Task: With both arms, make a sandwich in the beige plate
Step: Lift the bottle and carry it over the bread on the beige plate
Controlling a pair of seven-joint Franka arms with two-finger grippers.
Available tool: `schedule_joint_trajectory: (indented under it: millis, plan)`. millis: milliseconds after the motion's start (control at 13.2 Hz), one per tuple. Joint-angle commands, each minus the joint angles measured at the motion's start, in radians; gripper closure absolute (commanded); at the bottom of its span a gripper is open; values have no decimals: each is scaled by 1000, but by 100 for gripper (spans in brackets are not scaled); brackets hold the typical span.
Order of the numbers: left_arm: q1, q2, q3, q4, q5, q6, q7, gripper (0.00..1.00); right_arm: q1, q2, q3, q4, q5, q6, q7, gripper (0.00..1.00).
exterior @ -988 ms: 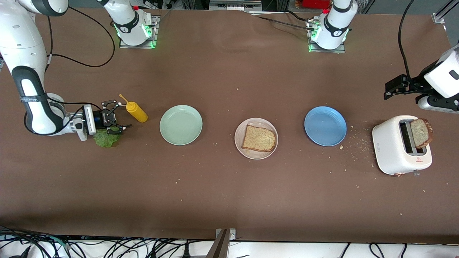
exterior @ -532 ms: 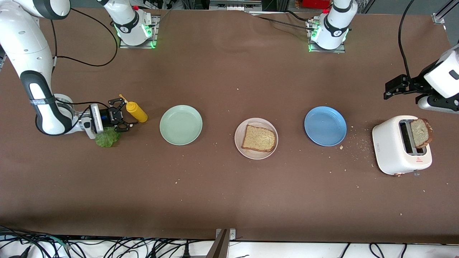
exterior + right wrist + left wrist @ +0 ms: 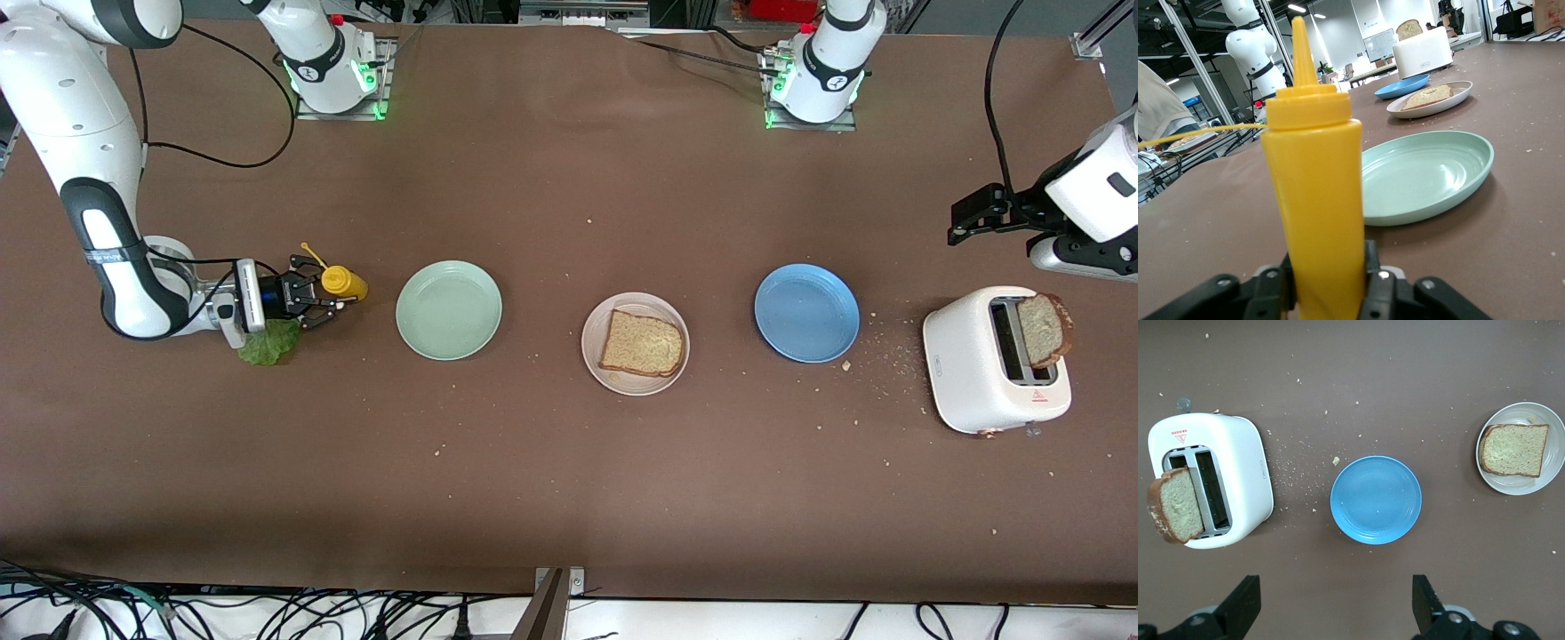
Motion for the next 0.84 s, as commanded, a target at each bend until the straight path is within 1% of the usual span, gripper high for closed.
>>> schedule_joint_trajectory:
  millis: [0, 228, 304, 608, 760]
  plan:
    - [-3, -21, 11, -14, -20, -9, 25, 0, 60, -39, -3, 49, 26, 51, -2, 100]
    - [-5, -21, 11, -13, -20, -9, 25, 0, 149, -92, -5, 135, 13, 112, 183, 100]
    - [-5, -21, 11, -13, -20, -9, 23, 0, 178, -100, -7, 168, -6, 133, 240, 100]
    - [-5, -21, 11, -13, -20, -9, 25, 0, 293, -106, -7, 305, -107, 228, 465, 100]
    - [-5, -21, 11, -13, -19, -9, 25, 0, 358, -106, -7, 348, -159, 299, 575, 100]
